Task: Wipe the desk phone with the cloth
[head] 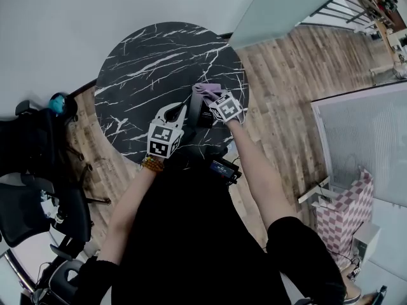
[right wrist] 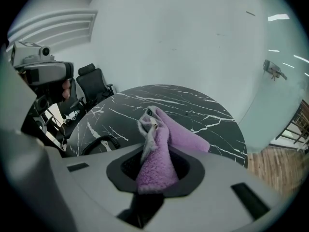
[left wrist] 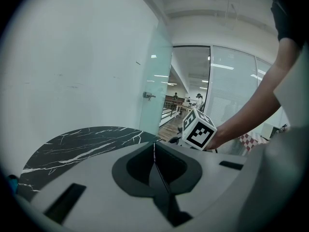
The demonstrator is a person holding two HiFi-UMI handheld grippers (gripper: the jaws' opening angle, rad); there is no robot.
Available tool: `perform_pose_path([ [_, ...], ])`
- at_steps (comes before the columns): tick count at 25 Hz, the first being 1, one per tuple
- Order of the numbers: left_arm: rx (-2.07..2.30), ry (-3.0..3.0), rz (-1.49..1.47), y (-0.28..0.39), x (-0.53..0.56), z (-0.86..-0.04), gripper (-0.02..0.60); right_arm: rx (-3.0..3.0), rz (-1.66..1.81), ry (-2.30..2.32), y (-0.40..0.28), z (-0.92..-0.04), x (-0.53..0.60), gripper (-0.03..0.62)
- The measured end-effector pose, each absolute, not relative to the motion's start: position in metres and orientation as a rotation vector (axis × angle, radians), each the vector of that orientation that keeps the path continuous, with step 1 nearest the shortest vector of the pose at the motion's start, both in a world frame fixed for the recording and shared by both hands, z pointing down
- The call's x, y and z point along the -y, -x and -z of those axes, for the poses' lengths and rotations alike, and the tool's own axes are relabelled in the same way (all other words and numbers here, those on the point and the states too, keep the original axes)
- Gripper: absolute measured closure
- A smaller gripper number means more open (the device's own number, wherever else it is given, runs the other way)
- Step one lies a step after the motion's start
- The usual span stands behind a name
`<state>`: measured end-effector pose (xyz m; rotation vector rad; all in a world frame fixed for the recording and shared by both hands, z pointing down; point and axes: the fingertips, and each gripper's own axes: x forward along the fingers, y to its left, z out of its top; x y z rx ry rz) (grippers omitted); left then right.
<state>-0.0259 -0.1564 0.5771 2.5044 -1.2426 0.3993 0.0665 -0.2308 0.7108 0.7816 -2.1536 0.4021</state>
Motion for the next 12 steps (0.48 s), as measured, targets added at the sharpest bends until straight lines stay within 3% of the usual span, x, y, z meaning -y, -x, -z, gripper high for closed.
perform_pose_path([
  [12, 1.238, -2.507, -0.401, 0.0254, 0.1569, -0.5766, 0.561, 2.152, -0.386, -0.752, -0.0618, -0.719, 0.2217, 0.516],
])
